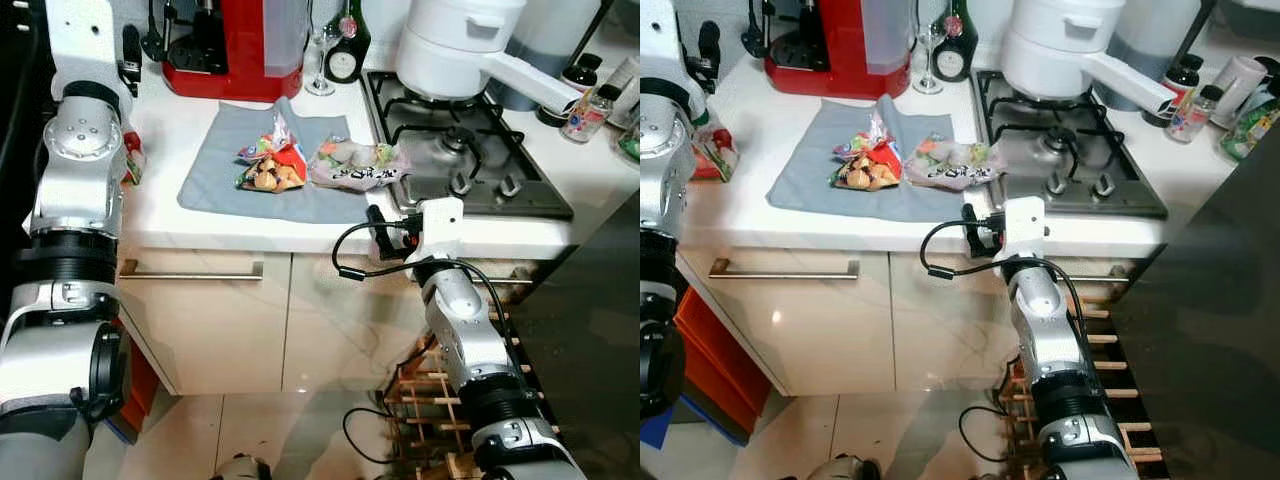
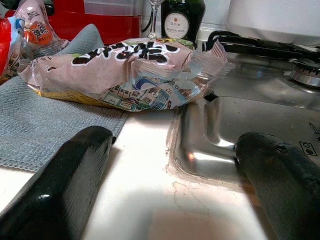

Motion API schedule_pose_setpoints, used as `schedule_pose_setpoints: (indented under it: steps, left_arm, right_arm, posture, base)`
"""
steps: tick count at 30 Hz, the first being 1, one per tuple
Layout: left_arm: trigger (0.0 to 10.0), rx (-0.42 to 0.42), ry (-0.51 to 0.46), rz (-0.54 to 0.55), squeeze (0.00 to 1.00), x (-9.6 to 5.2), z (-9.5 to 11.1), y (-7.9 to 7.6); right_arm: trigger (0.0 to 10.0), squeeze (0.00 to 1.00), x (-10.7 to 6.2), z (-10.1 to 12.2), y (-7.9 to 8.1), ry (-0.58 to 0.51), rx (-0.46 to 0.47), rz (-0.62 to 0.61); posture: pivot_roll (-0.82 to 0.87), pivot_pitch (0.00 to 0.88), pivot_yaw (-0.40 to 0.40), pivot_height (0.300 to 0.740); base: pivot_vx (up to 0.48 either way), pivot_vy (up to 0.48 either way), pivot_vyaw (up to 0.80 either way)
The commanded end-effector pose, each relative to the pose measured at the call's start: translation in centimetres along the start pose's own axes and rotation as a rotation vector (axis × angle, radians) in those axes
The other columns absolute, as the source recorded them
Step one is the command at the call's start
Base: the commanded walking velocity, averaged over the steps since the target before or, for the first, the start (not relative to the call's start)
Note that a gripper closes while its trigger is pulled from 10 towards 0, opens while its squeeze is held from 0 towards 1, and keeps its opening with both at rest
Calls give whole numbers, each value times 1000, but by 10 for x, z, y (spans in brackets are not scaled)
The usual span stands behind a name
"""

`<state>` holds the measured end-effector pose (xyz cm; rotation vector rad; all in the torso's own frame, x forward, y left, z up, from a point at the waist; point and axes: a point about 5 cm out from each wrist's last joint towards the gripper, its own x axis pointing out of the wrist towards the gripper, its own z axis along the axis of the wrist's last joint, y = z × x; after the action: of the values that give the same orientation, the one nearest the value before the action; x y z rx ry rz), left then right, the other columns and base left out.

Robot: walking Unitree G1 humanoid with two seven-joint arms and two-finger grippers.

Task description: Restocking fridge

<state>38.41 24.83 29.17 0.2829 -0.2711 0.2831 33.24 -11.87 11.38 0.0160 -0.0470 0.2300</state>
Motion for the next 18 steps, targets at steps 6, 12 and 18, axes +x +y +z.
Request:
schedule_pose_setpoints:
  steps: [6,12,18]
  left_arm:
    - [10000,-21,103,6,0,1,-13,3]
    - [10000,-23,111,13,0,4,-11,8]
    - [10000,3,155,11,0,4,-16,9]
  right_arm:
    - [10000,16,1,0,0,2,6,7]
    - [10000,12,0,0,0,5,5,7]
    - [10000,16,0,-1,1,10,8,8]
  posture:
    - [2,0,-80,740]
    - [-1,0,-76,740]
    - [1,0,-74,740]
  base:
    - [0,0,0]
    - [0,0,0]
    - [0,0,0]
